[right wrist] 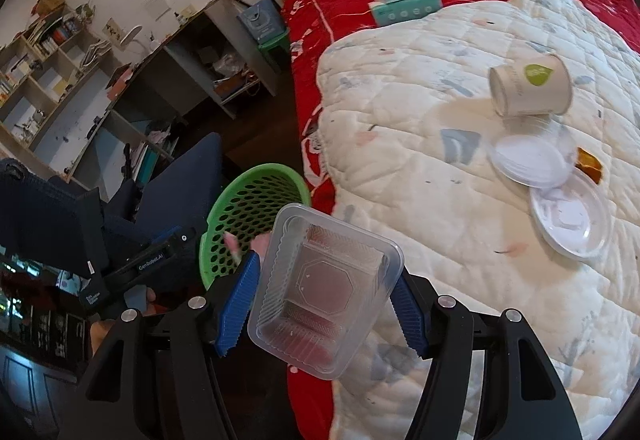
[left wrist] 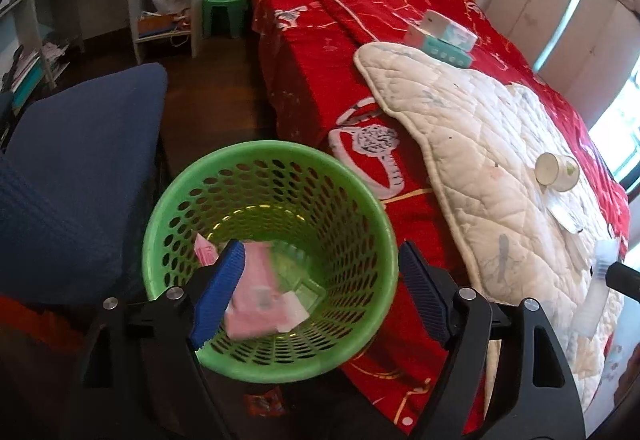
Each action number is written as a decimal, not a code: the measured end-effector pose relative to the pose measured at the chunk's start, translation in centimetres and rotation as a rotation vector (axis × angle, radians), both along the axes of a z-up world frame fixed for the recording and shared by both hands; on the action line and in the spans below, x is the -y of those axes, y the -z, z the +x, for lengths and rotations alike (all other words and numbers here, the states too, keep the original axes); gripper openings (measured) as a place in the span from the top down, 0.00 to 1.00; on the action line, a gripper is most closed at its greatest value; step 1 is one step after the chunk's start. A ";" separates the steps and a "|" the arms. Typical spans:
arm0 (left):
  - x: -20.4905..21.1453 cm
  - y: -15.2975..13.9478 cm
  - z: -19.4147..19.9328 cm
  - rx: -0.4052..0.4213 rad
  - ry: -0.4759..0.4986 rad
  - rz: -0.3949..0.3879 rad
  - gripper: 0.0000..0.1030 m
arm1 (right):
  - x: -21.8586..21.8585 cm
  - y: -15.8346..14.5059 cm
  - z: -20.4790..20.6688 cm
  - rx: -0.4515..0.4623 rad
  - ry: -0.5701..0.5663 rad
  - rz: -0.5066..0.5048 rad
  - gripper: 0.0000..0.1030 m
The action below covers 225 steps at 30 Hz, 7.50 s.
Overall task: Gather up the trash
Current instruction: 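Carry the pink wrapper and clear container over the green wastebasket and release both, then grasp the white round plate with the right gripper while the left gripper grasps a clear round bowl, then carry the clear bowl and white plate over the green wastebasket and release both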
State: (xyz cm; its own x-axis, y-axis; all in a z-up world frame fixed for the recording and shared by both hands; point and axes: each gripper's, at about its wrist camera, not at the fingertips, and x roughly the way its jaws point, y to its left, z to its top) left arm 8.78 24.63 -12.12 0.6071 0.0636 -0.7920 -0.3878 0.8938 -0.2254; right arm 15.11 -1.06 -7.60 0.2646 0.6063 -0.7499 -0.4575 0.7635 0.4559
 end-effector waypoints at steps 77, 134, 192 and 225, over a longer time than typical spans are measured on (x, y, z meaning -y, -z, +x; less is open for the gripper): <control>11.8 -3.0 1.3 0.058 0.198 -0.011 0.18 | 13.6 3.5 4.1 0.139 0.154 -0.198 0.13; 32.2 0.2 17.9 -0.044 0.713 0.143 0.12 | 22.9 5.5 4.9 0.083 0.142 -0.227 0.13; 6.7 -0.1 4.3 -0.027 0.143 0.091 0.14 | 6.2 1.6 1.4 0.178 -0.102 -0.126 0.13; -1.6 -0.2 -6.7 0.010 -0.099 -0.002 0.09 | -9.1 2.7 0.1 0.149 -0.313 -0.113 0.13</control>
